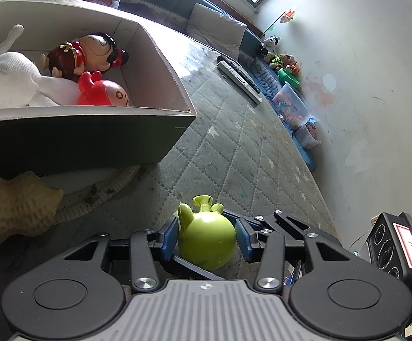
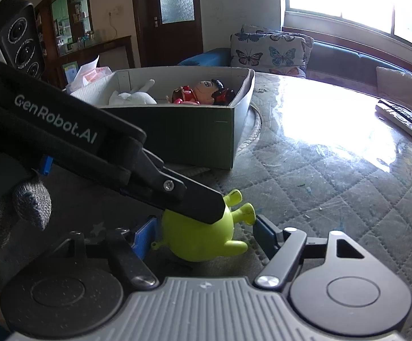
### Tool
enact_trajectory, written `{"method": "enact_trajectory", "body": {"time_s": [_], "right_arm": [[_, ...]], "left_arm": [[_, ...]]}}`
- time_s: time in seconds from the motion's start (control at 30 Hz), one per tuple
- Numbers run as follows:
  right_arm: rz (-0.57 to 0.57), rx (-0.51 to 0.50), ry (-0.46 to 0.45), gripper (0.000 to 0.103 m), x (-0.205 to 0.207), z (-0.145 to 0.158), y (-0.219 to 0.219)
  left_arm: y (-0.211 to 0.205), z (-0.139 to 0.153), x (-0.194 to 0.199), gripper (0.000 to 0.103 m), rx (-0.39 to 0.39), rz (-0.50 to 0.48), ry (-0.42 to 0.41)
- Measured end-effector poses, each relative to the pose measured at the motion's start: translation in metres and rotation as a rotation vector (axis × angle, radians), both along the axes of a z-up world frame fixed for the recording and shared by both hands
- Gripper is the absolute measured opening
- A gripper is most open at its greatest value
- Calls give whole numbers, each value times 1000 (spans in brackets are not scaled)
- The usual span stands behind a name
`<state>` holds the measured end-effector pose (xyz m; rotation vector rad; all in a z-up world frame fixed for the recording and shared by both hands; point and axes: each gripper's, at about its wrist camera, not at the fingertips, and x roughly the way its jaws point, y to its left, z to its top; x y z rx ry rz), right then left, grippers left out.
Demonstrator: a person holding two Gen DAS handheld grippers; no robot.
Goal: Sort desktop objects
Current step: 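Lift the green alien toy with the left tool and carry it over the box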
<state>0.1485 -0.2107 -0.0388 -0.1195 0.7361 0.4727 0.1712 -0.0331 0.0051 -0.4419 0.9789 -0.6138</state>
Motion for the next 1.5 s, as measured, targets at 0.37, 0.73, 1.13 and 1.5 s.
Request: {"method": "enact_trajectory", "body": {"time_s": [0.37, 0.73, 1.13, 1.5], "right_arm": [[11, -4, -2, 71, -8, 1, 5], [24, 1, -20, 67, -16, 12, 11], [105, 5, -130, 66, -12, 57, 38], [189, 4, -196, 66, 39, 83, 85]], "left_arm": [[2, -1, -3, 47, -4, 4, 3], [9, 9, -14, 47, 1, 3, -16], [44, 53, -19, 47, -27, 60, -100], [88, 82, 19, 47, -41, 167, -154]]}}
